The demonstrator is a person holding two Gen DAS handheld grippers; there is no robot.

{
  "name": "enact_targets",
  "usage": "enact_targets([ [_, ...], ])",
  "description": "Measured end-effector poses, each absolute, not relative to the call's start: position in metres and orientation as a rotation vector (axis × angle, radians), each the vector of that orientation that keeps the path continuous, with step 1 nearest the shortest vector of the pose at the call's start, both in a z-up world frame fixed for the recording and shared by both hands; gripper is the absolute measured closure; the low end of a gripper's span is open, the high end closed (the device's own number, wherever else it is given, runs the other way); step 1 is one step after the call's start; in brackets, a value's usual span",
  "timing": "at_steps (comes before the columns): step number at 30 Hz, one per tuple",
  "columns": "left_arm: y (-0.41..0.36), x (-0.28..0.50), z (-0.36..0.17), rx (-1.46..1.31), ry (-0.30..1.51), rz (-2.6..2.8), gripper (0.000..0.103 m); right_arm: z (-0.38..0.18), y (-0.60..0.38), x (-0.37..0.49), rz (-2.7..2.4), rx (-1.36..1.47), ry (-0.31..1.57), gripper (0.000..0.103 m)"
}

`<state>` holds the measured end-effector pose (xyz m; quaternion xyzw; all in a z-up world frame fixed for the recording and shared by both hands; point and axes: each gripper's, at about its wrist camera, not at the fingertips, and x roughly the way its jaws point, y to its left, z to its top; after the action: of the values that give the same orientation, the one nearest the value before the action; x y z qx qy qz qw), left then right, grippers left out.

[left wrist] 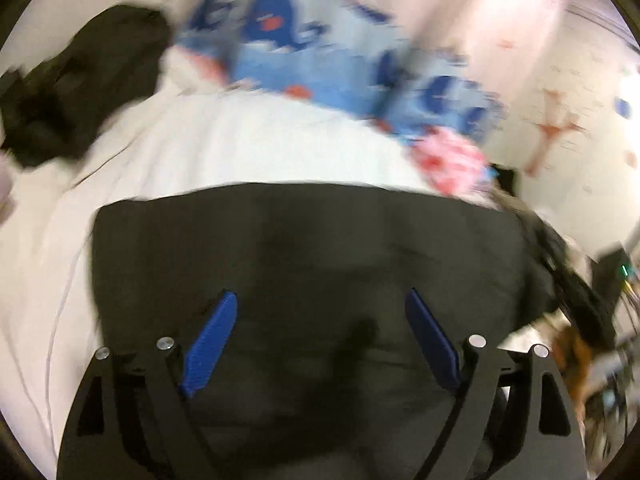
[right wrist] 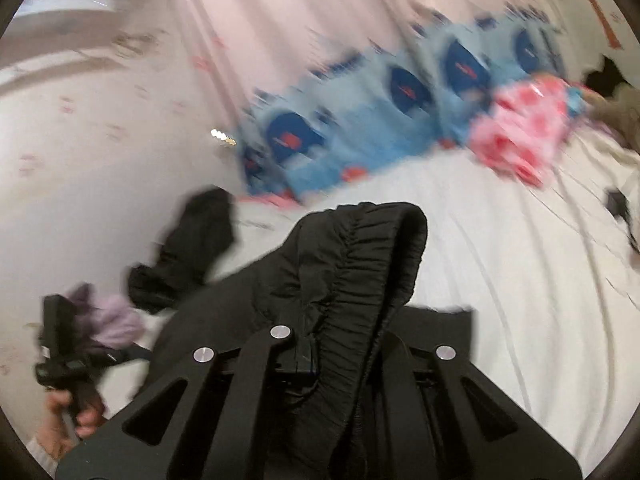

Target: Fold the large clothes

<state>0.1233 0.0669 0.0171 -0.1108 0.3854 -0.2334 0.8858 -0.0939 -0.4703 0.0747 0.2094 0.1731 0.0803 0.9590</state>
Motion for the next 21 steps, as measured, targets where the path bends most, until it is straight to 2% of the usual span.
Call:
enact_targets([
  [5,0.075,0.175,-0.069,-0.124,0.986,-0.33,0.021,-0.024,-0.479,-0.025,0.077,0.424,0.708,0.097],
  [7,0.066,0.179,-0.086,-0.058,0.998,-0.306,0.02,-0.045,-0.481,-0.016,0.084,0.447,0.764,0.084],
  [9,0.069,0.176,-0.085,-0.057,1.006,-0.299,0.021,-0.045,-0.495,-0.021,0.077,0.504,0.749,0.08],
  [11,0.078,0.161,-0.075,-0.037,1.013,-0.3,0.021,-0.044,-0.521,-0.033,0.072,0.606,0.734,0.069],
  [12,0.087,0.15,-0.066,-0.028,1.013,-0.295,0.021,-0.041,-0.535,-0.044,0.012,0.617,0.727,0.056],
  [13,0.094,0.144,-0.06,-0.031,1.009,-0.299,0.021,-0.035,-0.548,-0.061,-0.039,0.611,0.702,0.051],
  [16,0.14,0.093,-0.032,-0.059,0.995,-0.316,0.02,-0.021,-0.575,-0.104,-0.065,0.609,0.699,0.048],
  [17,0.157,0.074,-0.027,-0.065,0.989,-0.323,0.016,-0.018,-0.579,-0.122,-0.027,0.618,0.716,0.046],
  [18,0.177,0.052,-0.022,-0.072,0.986,-0.326,0.01,-0.015,-0.581,-0.14,0.007,0.628,0.724,0.038],
  [19,0.199,0.027,-0.019,-0.088,0.99,-0.33,0.008,-0.016,-0.58,-0.166,0.064,0.652,0.742,0.024],
  [21,0.236,-0.014,-0.025,-0.148,1.027,-0.353,0.007,-0.024,-0.573,-0.203,0.144,0.667,0.819,0.012],
])
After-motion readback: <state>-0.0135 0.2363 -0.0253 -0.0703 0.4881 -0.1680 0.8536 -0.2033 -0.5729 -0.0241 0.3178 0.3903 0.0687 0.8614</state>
